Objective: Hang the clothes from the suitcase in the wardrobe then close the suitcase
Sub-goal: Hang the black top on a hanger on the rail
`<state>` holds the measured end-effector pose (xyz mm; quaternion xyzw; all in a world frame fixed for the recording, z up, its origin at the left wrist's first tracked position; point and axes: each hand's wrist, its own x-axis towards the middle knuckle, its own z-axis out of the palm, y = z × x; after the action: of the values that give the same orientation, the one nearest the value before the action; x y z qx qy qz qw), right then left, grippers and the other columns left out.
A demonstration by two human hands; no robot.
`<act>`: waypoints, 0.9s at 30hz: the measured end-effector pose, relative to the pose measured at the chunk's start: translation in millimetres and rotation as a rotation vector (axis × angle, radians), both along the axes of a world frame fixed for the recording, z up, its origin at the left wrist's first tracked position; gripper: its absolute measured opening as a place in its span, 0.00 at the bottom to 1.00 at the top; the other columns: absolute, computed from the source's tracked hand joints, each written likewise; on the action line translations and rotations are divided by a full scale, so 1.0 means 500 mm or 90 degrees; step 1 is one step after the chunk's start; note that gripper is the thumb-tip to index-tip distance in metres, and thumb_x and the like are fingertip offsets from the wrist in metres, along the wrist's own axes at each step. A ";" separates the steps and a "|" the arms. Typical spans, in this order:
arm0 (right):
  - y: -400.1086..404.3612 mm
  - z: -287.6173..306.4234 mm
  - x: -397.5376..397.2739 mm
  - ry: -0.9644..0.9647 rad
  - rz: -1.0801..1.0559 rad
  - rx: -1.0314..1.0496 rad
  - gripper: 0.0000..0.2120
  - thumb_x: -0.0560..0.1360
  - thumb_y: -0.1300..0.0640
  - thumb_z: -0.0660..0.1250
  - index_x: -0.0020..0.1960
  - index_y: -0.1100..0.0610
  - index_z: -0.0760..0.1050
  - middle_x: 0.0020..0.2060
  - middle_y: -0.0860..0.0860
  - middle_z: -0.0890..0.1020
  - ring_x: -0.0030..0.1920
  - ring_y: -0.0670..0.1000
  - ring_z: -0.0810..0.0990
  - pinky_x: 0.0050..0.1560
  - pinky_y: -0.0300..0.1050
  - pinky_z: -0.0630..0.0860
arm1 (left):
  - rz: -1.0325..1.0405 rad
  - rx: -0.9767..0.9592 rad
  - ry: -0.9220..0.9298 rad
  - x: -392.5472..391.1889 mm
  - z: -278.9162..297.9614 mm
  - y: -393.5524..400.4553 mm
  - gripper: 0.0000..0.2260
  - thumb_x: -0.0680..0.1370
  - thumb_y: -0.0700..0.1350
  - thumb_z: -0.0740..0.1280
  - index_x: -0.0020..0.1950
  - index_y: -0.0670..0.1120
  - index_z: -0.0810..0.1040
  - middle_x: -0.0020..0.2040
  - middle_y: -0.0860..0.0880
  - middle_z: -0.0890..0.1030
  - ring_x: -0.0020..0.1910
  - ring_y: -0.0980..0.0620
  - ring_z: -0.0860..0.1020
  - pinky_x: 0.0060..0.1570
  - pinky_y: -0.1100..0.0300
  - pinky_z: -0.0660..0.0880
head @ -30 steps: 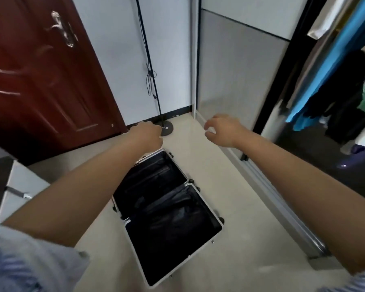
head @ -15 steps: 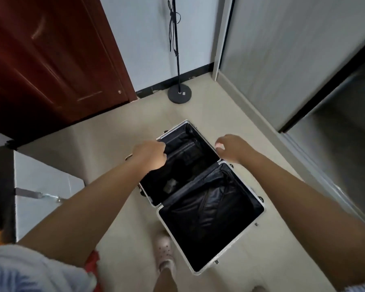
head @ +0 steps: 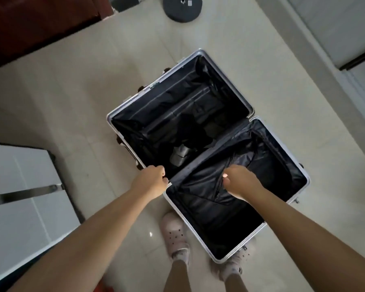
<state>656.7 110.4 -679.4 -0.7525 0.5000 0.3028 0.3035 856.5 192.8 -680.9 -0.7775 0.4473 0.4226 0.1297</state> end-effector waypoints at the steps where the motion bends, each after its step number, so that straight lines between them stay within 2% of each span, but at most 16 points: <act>1: -0.005 -0.027 0.002 0.019 -0.006 -0.018 0.14 0.78 0.60 0.53 0.59 0.60 0.72 0.58 0.56 0.73 0.60 0.58 0.71 0.55 0.48 0.69 | 0.029 -0.018 -0.006 -0.001 -0.030 0.002 0.13 0.79 0.45 0.58 0.61 0.43 0.72 0.60 0.44 0.72 0.57 0.45 0.74 0.53 0.56 0.70; 6: -0.020 -0.220 0.012 0.030 -0.019 -0.037 0.15 0.78 0.62 0.54 0.64 0.62 0.68 0.63 0.58 0.70 0.63 0.59 0.68 0.59 0.53 0.69 | 0.126 -0.042 0.018 -0.034 -0.237 0.011 0.16 0.79 0.44 0.59 0.67 0.43 0.68 0.64 0.42 0.70 0.61 0.44 0.71 0.54 0.56 0.70; 8: -0.025 -0.297 0.014 0.037 0.055 -0.066 0.17 0.77 0.62 0.56 0.66 0.61 0.67 0.72 0.58 0.60 0.72 0.59 0.57 0.67 0.54 0.63 | 0.135 -0.053 0.017 -0.044 -0.319 0.013 0.18 0.79 0.44 0.60 0.68 0.43 0.66 0.66 0.42 0.67 0.64 0.44 0.69 0.58 0.55 0.69; 10: -0.033 -0.347 0.027 0.061 0.149 -0.082 0.16 0.77 0.61 0.58 0.64 0.59 0.70 0.76 0.55 0.46 0.75 0.58 0.42 0.72 0.56 0.53 | 0.158 -0.067 0.014 -0.044 -0.377 0.006 0.19 0.79 0.44 0.60 0.69 0.42 0.65 0.67 0.42 0.66 0.66 0.43 0.67 0.61 0.54 0.68; 11: -0.041 -0.368 0.035 0.067 0.168 -0.085 0.14 0.77 0.61 0.59 0.62 0.58 0.71 0.76 0.53 0.42 0.75 0.58 0.39 0.73 0.57 0.51 | 0.172 -0.074 0.014 -0.042 -0.403 0.001 0.20 0.79 0.45 0.61 0.70 0.42 0.63 0.68 0.41 0.66 0.66 0.43 0.66 0.62 0.54 0.67; 12: -0.051 -0.395 0.044 0.065 0.177 -0.085 0.13 0.76 0.61 0.60 0.61 0.58 0.72 0.75 0.52 0.40 0.75 0.58 0.38 0.72 0.57 0.54 | 0.185 -0.075 0.018 -0.041 -0.436 -0.004 0.22 0.79 0.45 0.61 0.71 0.41 0.62 0.68 0.41 0.66 0.67 0.43 0.66 0.63 0.54 0.66; 13: -0.062 -0.413 0.052 0.053 0.175 -0.085 0.14 0.76 0.63 0.60 0.62 0.58 0.71 0.75 0.50 0.39 0.75 0.58 0.41 0.69 0.56 0.60 | 0.199 -0.071 0.026 -0.040 -0.462 -0.009 0.23 0.78 0.46 0.62 0.72 0.41 0.61 0.69 0.41 0.66 0.68 0.43 0.65 0.64 0.53 0.65; 15: -0.089 -0.450 0.058 0.010 0.168 -0.073 0.23 0.74 0.68 0.60 0.68 0.58 0.63 0.76 0.48 0.42 0.72 0.58 0.57 0.54 0.50 0.72 | 0.200 -0.054 0.036 -0.041 -0.508 -0.013 0.26 0.77 0.48 0.64 0.73 0.44 0.59 0.71 0.42 0.63 0.70 0.43 0.62 0.66 0.52 0.64; 16: -0.105 -0.464 0.056 -0.007 0.166 -0.069 0.28 0.73 0.70 0.59 0.71 0.56 0.58 0.76 0.48 0.45 0.67 0.59 0.65 0.46 0.49 0.73 | 0.190 -0.042 0.031 -0.042 -0.524 -0.011 0.27 0.77 0.48 0.65 0.73 0.45 0.60 0.72 0.42 0.61 0.71 0.43 0.60 0.66 0.51 0.63; 17: -0.121 -0.479 0.053 -0.013 0.167 -0.061 0.34 0.72 0.72 0.58 0.74 0.53 0.53 0.76 0.49 0.48 0.62 0.59 0.70 0.43 0.49 0.74 | 0.179 -0.033 0.025 -0.043 -0.540 -0.010 0.27 0.76 0.49 0.66 0.73 0.47 0.61 0.73 0.42 0.60 0.72 0.43 0.59 0.67 0.50 0.63; 18: -0.133 -0.491 0.049 -0.009 0.166 -0.057 0.37 0.72 0.73 0.57 0.75 0.52 0.50 0.75 0.51 0.53 0.60 0.60 0.73 0.44 0.49 0.75 | 0.177 -0.028 0.020 -0.045 -0.551 -0.009 0.26 0.76 0.49 0.66 0.72 0.47 0.62 0.72 0.42 0.61 0.71 0.42 0.59 0.66 0.50 0.64; 19: -0.143 -0.503 0.045 0.000 0.163 -0.057 0.37 0.72 0.74 0.56 0.75 0.53 0.50 0.73 0.54 0.57 0.60 0.61 0.73 0.48 0.50 0.76 | 0.180 -0.030 0.016 -0.047 -0.561 -0.010 0.26 0.75 0.48 0.67 0.71 0.46 0.64 0.70 0.42 0.63 0.70 0.42 0.61 0.64 0.50 0.66; 21: -0.147 -0.522 0.037 -0.003 0.147 -0.081 0.31 0.72 0.75 0.57 0.72 0.59 0.56 0.68 0.58 0.63 0.60 0.62 0.72 0.54 0.53 0.74 | 0.200 -0.044 0.013 -0.051 -0.571 -0.022 0.24 0.74 0.48 0.69 0.67 0.43 0.65 0.65 0.43 0.69 0.65 0.43 0.67 0.56 0.53 0.69; 23: -0.135 -0.533 0.033 -0.008 0.109 -0.113 0.25 0.72 0.74 0.57 0.67 0.63 0.61 0.62 0.60 0.67 0.58 0.63 0.73 0.51 0.52 0.72 | 0.258 -0.058 0.041 -0.053 -0.575 -0.040 0.25 0.74 0.47 0.70 0.65 0.41 0.63 0.61 0.43 0.73 0.60 0.44 0.72 0.48 0.56 0.69; 25: -0.124 -0.539 0.030 0.023 0.071 -0.146 0.21 0.74 0.73 0.57 0.65 0.63 0.63 0.60 0.61 0.69 0.58 0.62 0.73 0.46 0.49 0.69 | 0.302 -0.074 0.089 -0.051 -0.580 -0.062 0.29 0.74 0.47 0.69 0.69 0.43 0.59 0.60 0.43 0.74 0.58 0.43 0.74 0.49 0.55 0.70; 27: -0.116 -0.537 0.025 0.049 0.040 -0.143 0.17 0.74 0.73 0.57 0.62 0.64 0.67 0.59 0.61 0.72 0.58 0.61 0.74 0.43 0.47 0.68 | 0.240 -0.055 0.085 -0.044 -0.581 -0.081 0.31 0.75 0.48 0.67 0.73 0.48 0.57 0.63 0.42 0.72 0.60 0.42 0.73 0.55 0.52 0.72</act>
<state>669.3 52.4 -948.1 -0.7849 0.5182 0.2827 0.1884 834.5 152.6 -971.4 -0.8223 0.3194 0.4708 -0.0150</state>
